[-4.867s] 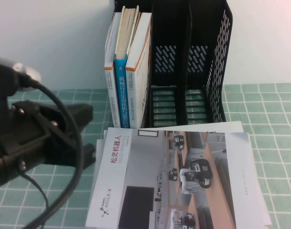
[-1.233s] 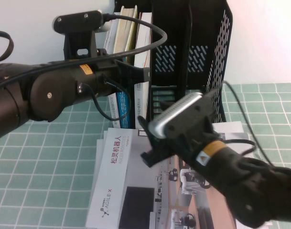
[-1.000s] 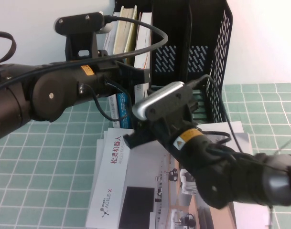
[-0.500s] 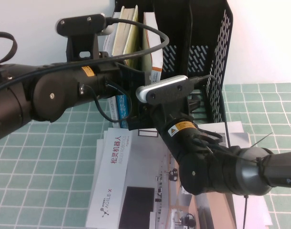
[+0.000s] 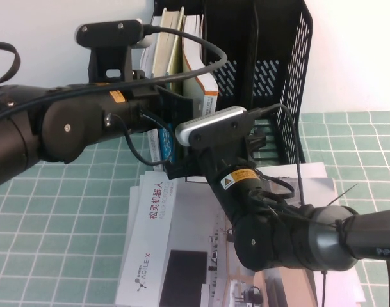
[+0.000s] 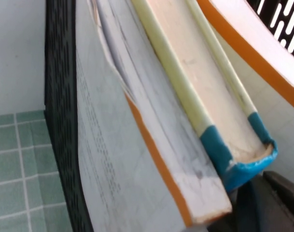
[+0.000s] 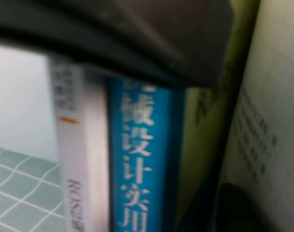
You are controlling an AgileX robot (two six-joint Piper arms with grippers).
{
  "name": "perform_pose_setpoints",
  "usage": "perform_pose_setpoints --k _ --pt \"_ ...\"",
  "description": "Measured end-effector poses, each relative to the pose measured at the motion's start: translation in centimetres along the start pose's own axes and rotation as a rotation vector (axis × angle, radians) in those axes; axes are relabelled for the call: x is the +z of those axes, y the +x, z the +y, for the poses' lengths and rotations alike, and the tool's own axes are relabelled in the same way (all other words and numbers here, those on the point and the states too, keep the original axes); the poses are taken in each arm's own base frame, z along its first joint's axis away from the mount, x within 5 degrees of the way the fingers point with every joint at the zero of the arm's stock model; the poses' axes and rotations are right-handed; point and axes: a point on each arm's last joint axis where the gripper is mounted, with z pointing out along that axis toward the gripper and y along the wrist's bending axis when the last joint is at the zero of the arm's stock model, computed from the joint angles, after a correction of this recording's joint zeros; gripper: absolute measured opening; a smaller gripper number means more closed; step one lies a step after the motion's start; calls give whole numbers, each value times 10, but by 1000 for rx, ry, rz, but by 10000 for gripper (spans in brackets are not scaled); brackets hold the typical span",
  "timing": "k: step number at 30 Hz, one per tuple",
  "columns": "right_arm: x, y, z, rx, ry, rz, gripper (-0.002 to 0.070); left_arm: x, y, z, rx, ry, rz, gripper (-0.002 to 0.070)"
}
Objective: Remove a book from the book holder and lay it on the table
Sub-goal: Pick up the right side book from the book shelf, then place the picked book on the book
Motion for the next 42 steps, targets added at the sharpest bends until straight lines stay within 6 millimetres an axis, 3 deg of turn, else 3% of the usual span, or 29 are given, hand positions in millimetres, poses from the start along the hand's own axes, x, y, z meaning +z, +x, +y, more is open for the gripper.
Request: perform_pose_setpoints --k 6,14,19,23,27,34,42 --pt "-7 -24 0 -76 -3 -47 188 -31 -13 -8 12 24 -19 -3" --pt "-36 -117 -20 -259 55 -268 165 -112 -35 -47 119 169 -163 -3" --pt "-67 -171 -33 -456 26 -305 165 -154 -30 -49 144 196 -122 -3" --pt "-100 -206 -40 -627 -94 -304 165 -187 -22 -46 161 204 -76 -3" --pt "-129 -220 -43 -714 -256 -259 165 -221 -16 -42 177 213 -83 -3" --pt "-165 -236 -50 -766 -390 -266 165 -272 -7 -36 187 243 -148 -3" --pt "-170 -237 -55 -944 -353 -281 165 -293 17 -30 196 251 24 -3"
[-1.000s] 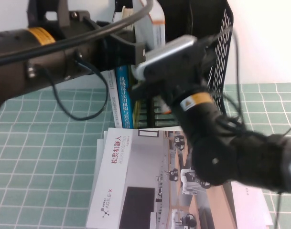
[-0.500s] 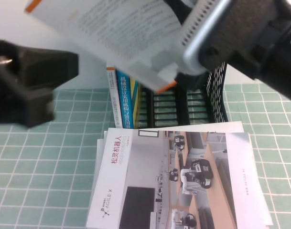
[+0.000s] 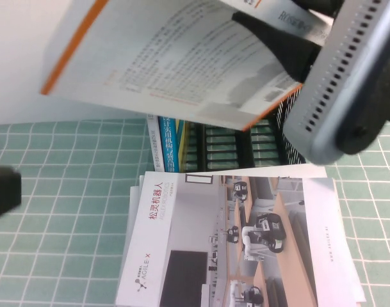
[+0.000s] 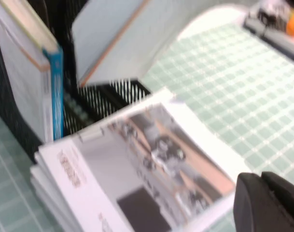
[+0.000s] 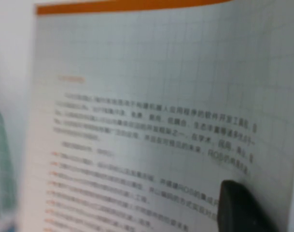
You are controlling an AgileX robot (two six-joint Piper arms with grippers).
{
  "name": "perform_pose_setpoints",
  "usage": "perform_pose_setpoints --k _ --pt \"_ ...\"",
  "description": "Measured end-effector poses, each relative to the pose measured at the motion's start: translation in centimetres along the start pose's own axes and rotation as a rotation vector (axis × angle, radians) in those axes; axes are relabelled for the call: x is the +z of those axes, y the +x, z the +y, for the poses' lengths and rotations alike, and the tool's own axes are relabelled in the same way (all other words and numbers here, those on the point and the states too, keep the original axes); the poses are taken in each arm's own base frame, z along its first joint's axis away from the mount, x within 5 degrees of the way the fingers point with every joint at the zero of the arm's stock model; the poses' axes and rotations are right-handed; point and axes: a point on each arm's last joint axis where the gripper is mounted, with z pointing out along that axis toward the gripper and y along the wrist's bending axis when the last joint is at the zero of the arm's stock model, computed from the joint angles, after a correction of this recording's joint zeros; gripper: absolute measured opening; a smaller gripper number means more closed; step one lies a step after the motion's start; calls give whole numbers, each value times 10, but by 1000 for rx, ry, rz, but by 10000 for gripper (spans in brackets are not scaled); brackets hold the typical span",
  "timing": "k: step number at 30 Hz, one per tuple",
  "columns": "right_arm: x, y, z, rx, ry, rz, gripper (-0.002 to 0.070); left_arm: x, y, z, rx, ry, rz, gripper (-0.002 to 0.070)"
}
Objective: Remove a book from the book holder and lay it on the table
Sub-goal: Place the picked book on the book
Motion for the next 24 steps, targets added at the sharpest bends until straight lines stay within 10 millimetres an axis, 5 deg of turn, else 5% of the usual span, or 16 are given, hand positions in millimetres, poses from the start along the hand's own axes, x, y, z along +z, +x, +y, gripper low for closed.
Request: perform_pose_setpoints --k 10,16,24 --pt "-20 68 -13 -239 135 783 165 -2 12 0 7 -2 130 -3" --pt "-14 58 -8 -105 135 611 165 -2 12 0 9 3 130 -3" --pt "9 65 64 -26 -147 383 165 9 22 2 -8 10 180 -3"
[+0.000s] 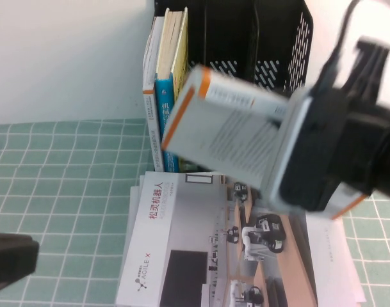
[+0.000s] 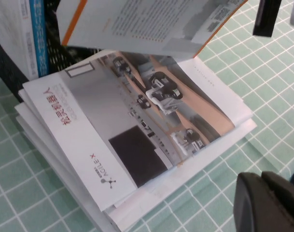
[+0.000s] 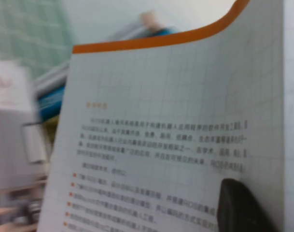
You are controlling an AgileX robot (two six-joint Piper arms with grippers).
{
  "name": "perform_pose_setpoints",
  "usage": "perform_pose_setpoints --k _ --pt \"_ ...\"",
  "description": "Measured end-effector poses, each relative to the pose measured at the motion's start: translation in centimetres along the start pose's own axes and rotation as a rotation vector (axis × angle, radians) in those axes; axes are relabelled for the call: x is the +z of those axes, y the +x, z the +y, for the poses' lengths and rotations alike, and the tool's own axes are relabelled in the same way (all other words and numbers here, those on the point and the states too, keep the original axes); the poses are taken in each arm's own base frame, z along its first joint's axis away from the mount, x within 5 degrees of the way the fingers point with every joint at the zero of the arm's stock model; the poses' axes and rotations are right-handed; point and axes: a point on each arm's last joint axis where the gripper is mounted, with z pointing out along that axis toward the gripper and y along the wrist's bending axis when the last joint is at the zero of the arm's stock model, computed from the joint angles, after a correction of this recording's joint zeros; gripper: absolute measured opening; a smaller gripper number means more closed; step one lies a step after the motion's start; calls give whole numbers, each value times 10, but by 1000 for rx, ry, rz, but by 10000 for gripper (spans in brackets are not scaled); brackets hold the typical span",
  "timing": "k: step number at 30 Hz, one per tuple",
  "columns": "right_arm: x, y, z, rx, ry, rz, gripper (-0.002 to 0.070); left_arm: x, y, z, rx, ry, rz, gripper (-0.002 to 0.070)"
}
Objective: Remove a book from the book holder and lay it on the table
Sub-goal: Place the picked book on the book
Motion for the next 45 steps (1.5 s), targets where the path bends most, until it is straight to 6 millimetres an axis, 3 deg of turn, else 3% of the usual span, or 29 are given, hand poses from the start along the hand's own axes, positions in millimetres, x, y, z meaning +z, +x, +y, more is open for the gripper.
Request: perform_pose_setpoints --k 4,8,14,20,29,38,45 --pt "17 3 30 -32 -123 -30 165 11 6 2 -20 14 30 -3" --pt "25 -6 53 -60 -204 -69 165 19 10 2 -37 37 41 -3" --pt "26 -18 72 -175 -244 -79 165 25 15 3 -53 49 69 -3" --pt "29 -21 62 -277 -195 -48 164 25 14 2 -57 57 56 -3" --pt "41 -35 38 -258 -101 9 164 25 12 1 -65 71 29 -3" --pt "55 -33 51 -238 -143 38 164 25 12 -1 -68 89 30 -3" --pt "51 -30 74 -165 -211 24 164 25 12 -1 -48 90 33 -3"
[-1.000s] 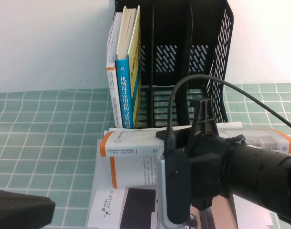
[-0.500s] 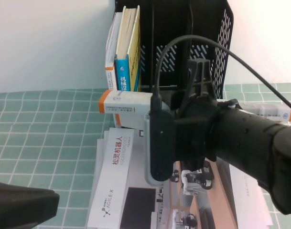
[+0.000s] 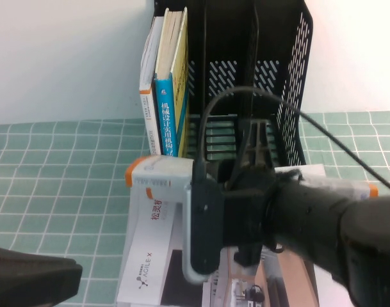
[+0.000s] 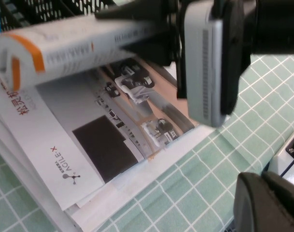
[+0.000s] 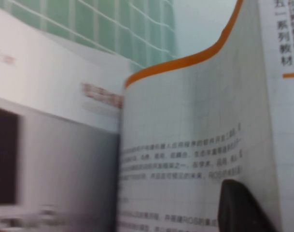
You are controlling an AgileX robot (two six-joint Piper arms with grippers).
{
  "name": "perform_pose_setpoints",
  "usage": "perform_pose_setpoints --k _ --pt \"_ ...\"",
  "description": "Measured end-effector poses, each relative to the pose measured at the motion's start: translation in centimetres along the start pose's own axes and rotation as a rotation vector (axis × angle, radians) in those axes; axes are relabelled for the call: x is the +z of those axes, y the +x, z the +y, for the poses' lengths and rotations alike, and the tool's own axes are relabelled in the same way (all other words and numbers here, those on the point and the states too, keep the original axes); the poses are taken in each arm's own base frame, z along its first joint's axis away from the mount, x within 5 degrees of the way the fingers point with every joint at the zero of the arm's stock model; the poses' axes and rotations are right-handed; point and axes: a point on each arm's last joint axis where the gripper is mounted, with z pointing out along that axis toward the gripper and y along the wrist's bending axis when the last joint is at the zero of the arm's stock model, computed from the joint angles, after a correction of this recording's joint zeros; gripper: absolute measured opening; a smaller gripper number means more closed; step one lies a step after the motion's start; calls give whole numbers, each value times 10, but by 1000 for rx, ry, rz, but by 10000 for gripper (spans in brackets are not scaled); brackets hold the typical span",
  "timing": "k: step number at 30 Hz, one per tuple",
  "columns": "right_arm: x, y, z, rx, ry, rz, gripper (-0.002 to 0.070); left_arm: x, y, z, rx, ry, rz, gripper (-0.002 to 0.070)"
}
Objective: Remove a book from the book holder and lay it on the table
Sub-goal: Place the picked book on the book
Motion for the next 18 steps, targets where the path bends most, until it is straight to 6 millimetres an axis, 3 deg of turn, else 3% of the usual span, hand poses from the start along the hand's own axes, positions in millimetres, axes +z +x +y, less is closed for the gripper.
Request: perform_pose_setpoints --k 9,16,18 --pt "-7 0 63 77 -181 -32 164 0 0 0 11 1 1 -3" --pt "-7 2 77 234 -249 -46 167 0 0 0 26 1 1 -3" --pt "-7 1 78 286 -262 -54 216 0 0 0 26 1 1 -3"
